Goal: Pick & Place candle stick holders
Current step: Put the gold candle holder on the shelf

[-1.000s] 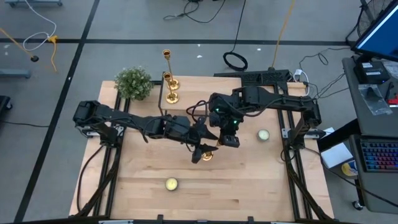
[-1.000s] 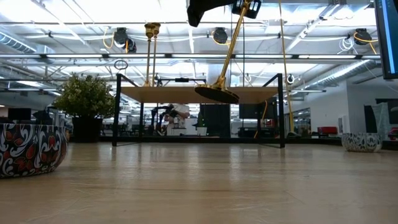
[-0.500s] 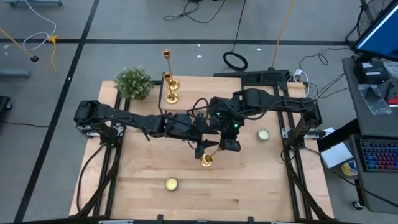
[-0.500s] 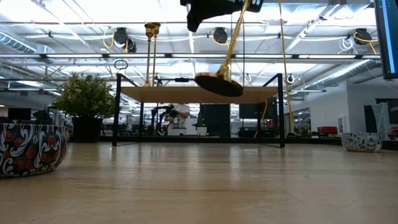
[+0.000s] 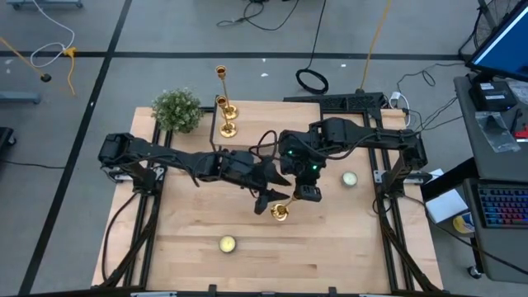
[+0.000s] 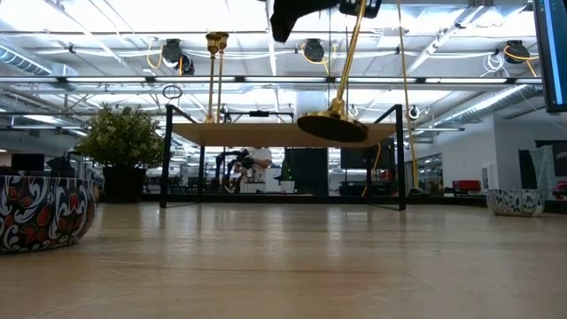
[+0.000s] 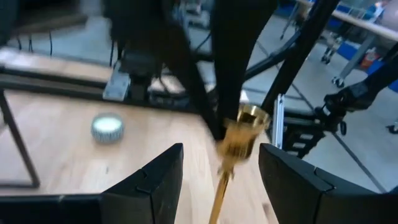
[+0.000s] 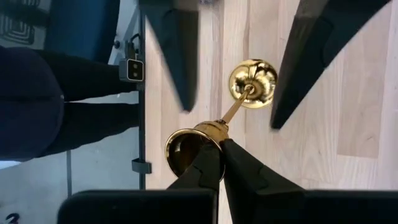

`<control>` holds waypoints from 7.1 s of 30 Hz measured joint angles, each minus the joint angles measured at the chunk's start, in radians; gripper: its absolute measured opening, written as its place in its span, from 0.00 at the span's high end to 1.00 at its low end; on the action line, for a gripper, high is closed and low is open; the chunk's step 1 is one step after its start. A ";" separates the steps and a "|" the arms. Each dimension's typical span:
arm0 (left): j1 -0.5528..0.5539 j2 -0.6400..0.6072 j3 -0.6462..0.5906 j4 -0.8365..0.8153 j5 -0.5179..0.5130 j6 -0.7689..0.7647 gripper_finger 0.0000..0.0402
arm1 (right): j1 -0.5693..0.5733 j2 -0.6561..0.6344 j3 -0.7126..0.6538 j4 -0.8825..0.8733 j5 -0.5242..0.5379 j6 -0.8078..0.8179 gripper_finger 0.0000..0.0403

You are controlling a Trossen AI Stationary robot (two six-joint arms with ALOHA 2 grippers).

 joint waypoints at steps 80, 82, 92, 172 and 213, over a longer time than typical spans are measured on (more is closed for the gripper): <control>-0.007 0.006 0.005 -0.018 0.013 -0.070 0.73 | -0.072 -0.115 -0.091 0.228 -0.034 0.005 0.64; -0.007 0.006 0.004 -0.012 0.013 -0.067 0.73 | -0.072 -0.115 -0.091 0.223 -0.025 0.002 0.64; -0.007 0.007 0.002 -0.021 -0.007 -0.071 0.73 | -0.071 -0.115 -0.090 0.209 0.073 -0.022 0.64; 0.243 -0.005 0.166 -0.039 -1.016 0.176 0.70 | -0.087 -0.314 -0.261 0.273 0.552 -0.306 0.64; 0.290 0.013 0.166 -0.112 -0.955 0.200 0.70 | -0.087 -0.315 -0.261 0.272 0.551 -0.310 0.64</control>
